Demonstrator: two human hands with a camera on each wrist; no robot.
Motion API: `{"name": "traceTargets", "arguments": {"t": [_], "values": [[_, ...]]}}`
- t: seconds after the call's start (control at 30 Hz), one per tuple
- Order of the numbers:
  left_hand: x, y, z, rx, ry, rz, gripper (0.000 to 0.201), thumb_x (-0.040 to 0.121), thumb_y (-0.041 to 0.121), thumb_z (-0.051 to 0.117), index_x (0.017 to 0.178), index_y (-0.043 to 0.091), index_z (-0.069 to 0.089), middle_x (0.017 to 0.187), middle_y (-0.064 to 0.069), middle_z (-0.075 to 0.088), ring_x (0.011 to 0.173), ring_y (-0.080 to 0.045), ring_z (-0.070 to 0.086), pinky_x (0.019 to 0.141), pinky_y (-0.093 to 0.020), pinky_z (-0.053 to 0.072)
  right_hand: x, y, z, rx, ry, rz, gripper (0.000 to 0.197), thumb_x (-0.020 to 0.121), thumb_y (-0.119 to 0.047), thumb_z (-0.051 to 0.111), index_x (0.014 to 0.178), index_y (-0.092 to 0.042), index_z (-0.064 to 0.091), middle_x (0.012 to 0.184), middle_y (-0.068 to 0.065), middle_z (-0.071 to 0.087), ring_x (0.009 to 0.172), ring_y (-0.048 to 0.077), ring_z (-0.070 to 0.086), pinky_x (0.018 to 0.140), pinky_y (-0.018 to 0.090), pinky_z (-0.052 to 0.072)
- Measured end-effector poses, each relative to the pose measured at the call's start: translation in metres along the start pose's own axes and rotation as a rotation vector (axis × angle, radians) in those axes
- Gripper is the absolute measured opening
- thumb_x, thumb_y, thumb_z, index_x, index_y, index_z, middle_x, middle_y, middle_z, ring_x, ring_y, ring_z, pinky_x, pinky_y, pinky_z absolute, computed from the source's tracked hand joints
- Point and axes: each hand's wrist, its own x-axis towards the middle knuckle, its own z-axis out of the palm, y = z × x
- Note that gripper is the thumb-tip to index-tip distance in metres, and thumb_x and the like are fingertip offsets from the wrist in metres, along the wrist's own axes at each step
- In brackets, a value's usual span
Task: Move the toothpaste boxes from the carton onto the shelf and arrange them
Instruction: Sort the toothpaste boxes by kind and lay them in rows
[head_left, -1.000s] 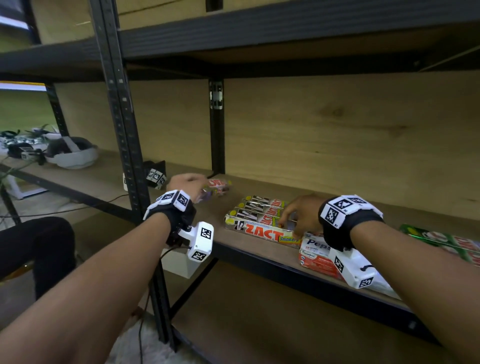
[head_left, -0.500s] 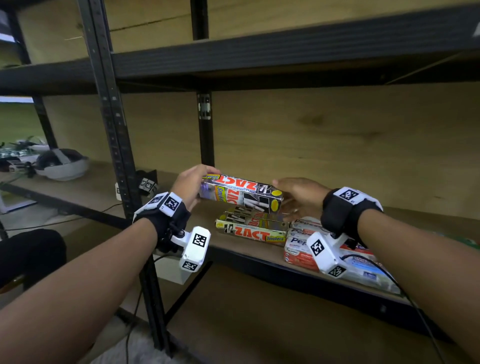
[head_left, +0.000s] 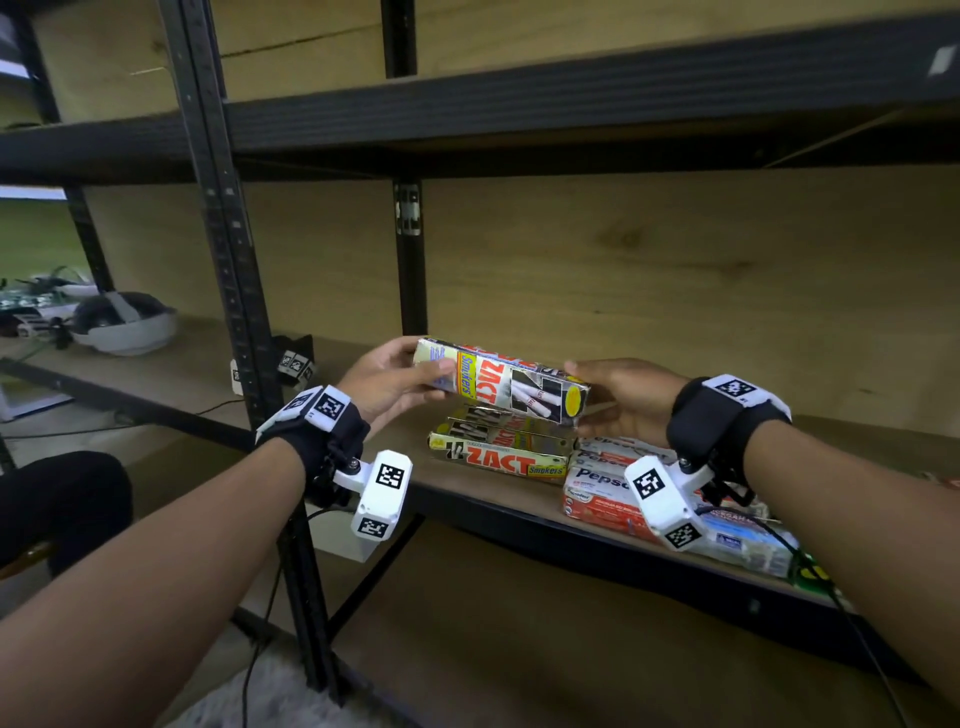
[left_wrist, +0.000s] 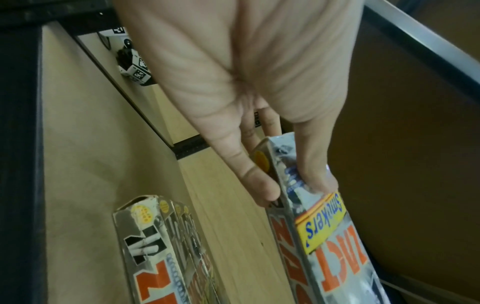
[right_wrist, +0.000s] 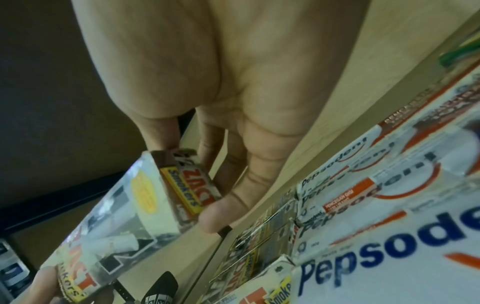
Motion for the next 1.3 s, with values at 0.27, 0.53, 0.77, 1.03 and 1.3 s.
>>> {"name": "traceTargets", "arguments": {"t": [0.27, 0.53, 0.77, 1.03, 1.3], "values": [[-0.002, -0.002, 0.000, 0.263, -0.048, -0.091, 0.055, 0.079, 0.021, 0.078, 0.129, 0.019, 0.057, 0.118, -0.009, 0.068, 0.100, -0.021, 0.070, 0.083, -0.033, 0.057, -0.004, 0.011, 0.001, 0.082, -0.049, -0.115, 0.039, 0.081, 0.003, 0.073, 0.117, 0.004, 0.060, 0.108, 0.014, 0.066, 0.084, 0.021, 0.067, 0.069, 0.030, 0.061], [-0.006, -0.018, 0.008, 0.482, -0.179, -0.173, 0.051, 0.073, 0.045, 0.082, 0.118, 0.025, 0.069, 0.110, -0.001, 0.074, 0.109, -0.027, 0.067, 0.100, -0.043, 0.048, -0.005, 0.009, -0.003, 0.433, 0.063, -0.251, 0.055, 0.082, 0.011, 0.068, 0.132, -0.004, 0.052, 0.120, 0.023, 0.067, 0.109, 0.032, 0.067, 0.087, 0.035, 0.059], [-0.007, -0.030, 0.026, 0.198, -0.124, -0.214, 0.038, 0.096, 0.022, 0.060, 0.129, 0.006, 0.053, 0.116, -0.016, 0.070, 0.099, -0.030, 0.071, 0.080, -0.046, 0.059, -0.009, 0.039, 0.028, 0.234, -0.043, -0.091, 0.069, 0.071, -0.001, 0.081, 0.133, -0.013, 0.052, 0.117, 0.017, 0.069, 0.103, 0.032, 0.070, 0.082, 0.035, 0.060], [-0.014, -0.035, 0.039, 0.013, -0.115, -0.214, 0.037, 0.098, 0.018, 0.055, 0.131, 0.001, 0.050, 0.118, -0.021, 0.067, 0.103, -0.032, 0.069, 0.083, -0.041, 0.059, -0.009, 0.040, 0.047, 0.101, -0.024, -0.104, 0.059, 0.076, -0.004, 0.081, 0.127, -0.012, 0.053, 0.113, 0.009, 0.069, 0.099, 0.024, 0.071, 0.079, 0.036, 0.060], [-0.016, -0.031, 0.037, -0.202, -0.123, -0.126, 0.046, 0.091, 0.003, 0.062, 0.135, 0.002, 0.049, 0.127, -0.019, 0.063, 0.113, -0.033, 0.065, 0.089, -0.041, 0.057, -0.014, 0.033, 0.047, 0.083, -0.012, -0.114, 0.048, 0.080, 0.007, 0.074, 0.122, -0.011, 0.058, 0.111, 0.017, 0.072, 0.097, 0.027, 0.072, 0.079, 0.041, 0.061]]}}
